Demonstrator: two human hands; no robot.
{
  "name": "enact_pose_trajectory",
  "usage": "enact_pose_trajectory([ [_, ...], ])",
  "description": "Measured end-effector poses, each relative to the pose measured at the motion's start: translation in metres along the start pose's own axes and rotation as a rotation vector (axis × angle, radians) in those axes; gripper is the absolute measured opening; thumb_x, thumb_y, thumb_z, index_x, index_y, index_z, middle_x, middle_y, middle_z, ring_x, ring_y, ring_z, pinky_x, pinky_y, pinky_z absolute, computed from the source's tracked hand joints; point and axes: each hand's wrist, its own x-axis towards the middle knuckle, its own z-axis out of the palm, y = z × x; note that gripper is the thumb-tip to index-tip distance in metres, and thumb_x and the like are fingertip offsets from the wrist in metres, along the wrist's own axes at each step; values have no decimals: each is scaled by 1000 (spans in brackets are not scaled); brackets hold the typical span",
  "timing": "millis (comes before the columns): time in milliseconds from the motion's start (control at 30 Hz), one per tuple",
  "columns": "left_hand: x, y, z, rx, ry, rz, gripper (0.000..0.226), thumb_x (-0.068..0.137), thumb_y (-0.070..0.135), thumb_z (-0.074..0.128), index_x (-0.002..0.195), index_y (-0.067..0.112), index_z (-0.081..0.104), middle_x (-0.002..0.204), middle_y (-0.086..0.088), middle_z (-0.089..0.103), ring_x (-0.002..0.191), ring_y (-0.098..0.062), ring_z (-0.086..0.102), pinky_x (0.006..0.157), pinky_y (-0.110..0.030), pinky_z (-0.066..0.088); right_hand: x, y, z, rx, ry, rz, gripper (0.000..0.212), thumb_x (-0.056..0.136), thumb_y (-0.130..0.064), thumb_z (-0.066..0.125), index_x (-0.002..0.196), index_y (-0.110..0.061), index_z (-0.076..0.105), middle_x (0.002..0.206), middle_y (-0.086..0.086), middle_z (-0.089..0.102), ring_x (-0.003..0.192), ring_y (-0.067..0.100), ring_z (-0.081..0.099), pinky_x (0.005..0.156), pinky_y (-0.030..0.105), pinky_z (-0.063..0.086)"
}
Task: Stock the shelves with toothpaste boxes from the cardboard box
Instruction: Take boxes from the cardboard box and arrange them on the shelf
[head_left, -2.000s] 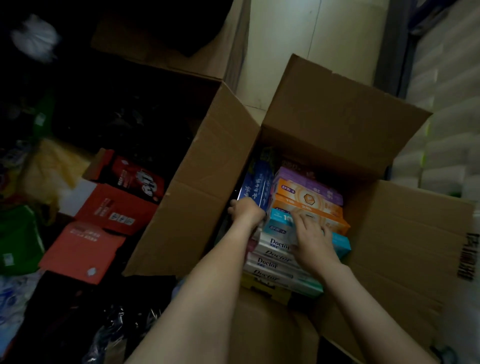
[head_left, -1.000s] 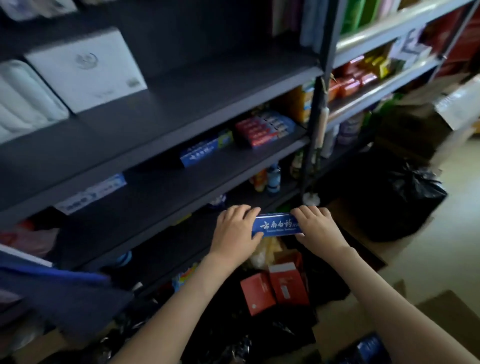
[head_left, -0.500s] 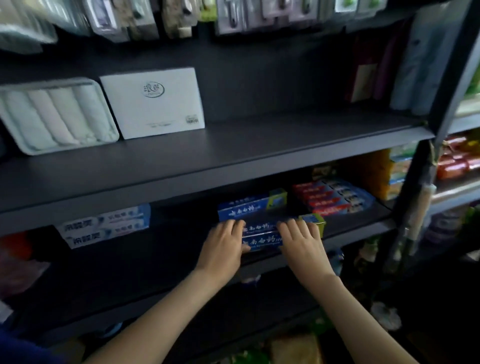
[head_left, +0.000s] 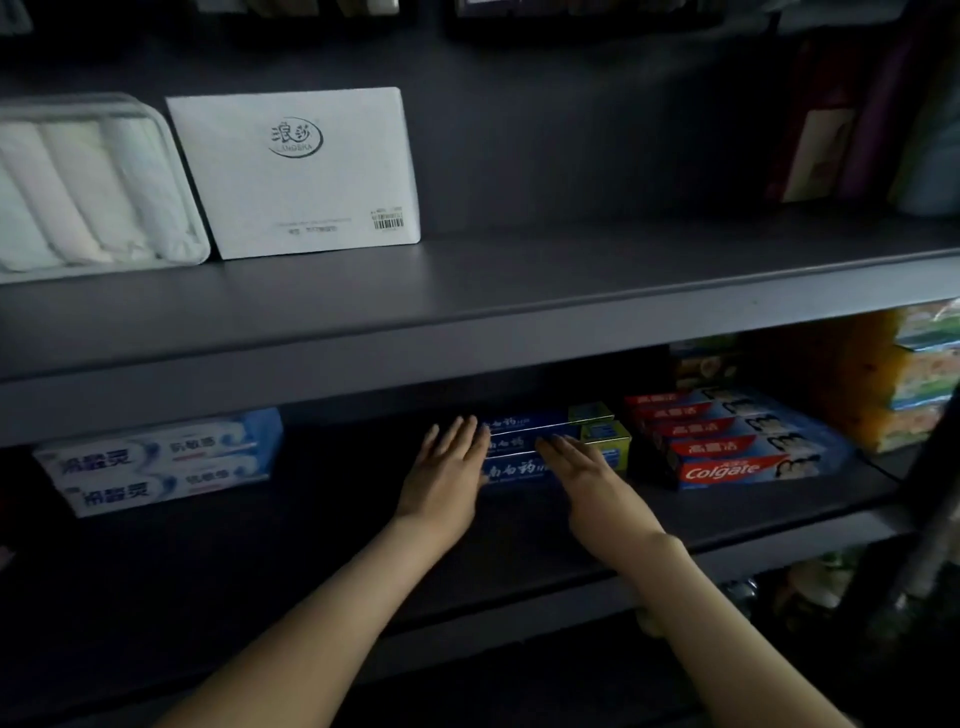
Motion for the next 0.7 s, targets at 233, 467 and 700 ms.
enact_pose_trajectory([
  [233, 2, 3, 4, -72, -8, -84, 55, 104, 24, 29, 153, 15, 4, 161, -3, 6, 148, -18, 3, 117, -29, -1, 1, 9, 3, 78, -14, -47, 84, 88, 10, 38, 151, -28, -4, 157, -15, -14, 136, -3, -21, 110, 17, 8],
  [467, -88, 96, -16, -388, 306, -56, 53, 92, 28, 43, 142, 10, 40, 145, -11, 45, 134, -28, 42, 109, -40, 30, -112, 8, 3, 167, 322, -12, 52, 88, -3, 47, 139, -12, 44, 141, 0, 46, 132, 11, 31, 110, 14, 16],
  [700, -256, 242, 15, -842, -406, 291, 47, 98, 36, 28, 135, 13, 46, 134, -5, 54, 124, -17, 49, 105, -22, 36, -345, 10, 43, 358, 318, 534, 41, 80, -5, 48, 119, -11, 60, 111, -6, 56, 107, 2, 43, 95, 4, 26],
])
